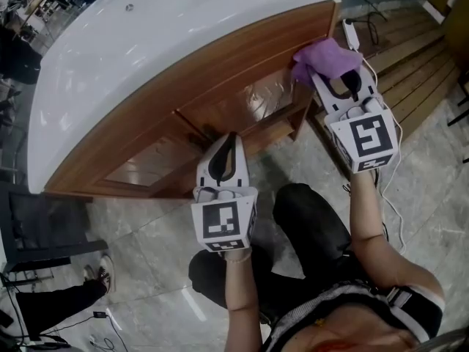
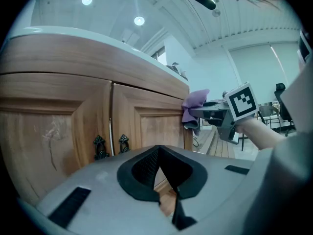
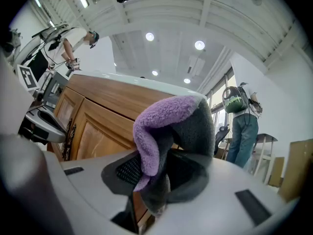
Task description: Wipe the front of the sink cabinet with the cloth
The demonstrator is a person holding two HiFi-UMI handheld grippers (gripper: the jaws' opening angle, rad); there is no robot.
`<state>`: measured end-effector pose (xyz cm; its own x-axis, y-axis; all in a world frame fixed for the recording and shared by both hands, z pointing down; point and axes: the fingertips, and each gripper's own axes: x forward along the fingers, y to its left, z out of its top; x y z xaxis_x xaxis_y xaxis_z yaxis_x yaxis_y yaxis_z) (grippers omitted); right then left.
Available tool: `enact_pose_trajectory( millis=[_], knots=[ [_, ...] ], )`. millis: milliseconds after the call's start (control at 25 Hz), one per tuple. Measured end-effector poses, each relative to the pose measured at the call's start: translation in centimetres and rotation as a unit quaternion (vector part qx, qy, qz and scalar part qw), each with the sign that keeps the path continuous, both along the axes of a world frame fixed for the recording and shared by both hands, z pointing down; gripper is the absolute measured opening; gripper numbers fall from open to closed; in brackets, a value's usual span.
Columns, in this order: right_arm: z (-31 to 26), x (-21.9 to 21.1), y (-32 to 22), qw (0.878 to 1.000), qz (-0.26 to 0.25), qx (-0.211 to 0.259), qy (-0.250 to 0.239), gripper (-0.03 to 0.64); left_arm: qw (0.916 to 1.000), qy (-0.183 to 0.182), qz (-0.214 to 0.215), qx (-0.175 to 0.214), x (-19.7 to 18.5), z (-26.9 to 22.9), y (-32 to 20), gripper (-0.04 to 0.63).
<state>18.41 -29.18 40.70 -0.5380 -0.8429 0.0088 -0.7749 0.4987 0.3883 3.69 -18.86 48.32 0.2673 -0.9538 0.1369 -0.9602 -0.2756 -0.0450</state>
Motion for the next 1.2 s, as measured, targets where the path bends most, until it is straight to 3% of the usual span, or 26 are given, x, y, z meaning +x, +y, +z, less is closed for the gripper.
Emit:
enact_pose_trajectory(
  millis=[520,680,880,1200],
  knots=[
    [0.2,-0.3,1.0,1.000,-0.004,0.003,0.005,0.161,0.9999,0.012,-0.002,0.003,-0.3,0.0,0.6,0.000],
    [1.3,-4.4,4.0,0.996,-0.083,0.009,0.017,0.161,0.9999,0.012,-0.008,0.003,-0.7,0.0,0.6,0.000],
    [5.0,-10.7,7.6,0.984,-0.170,-0.041,0.042,0.161,0.9997,0.009,-0.021,-0.001,-1.5,0.3,1.2,0.000],
    [7.9,-15.9,8.7,0.976,-0.203,-0.061,0.054,0.161,0.9991,0.010,-0.041,-0.007,-3.6,0.6,1.8,0.000]
  ],
)
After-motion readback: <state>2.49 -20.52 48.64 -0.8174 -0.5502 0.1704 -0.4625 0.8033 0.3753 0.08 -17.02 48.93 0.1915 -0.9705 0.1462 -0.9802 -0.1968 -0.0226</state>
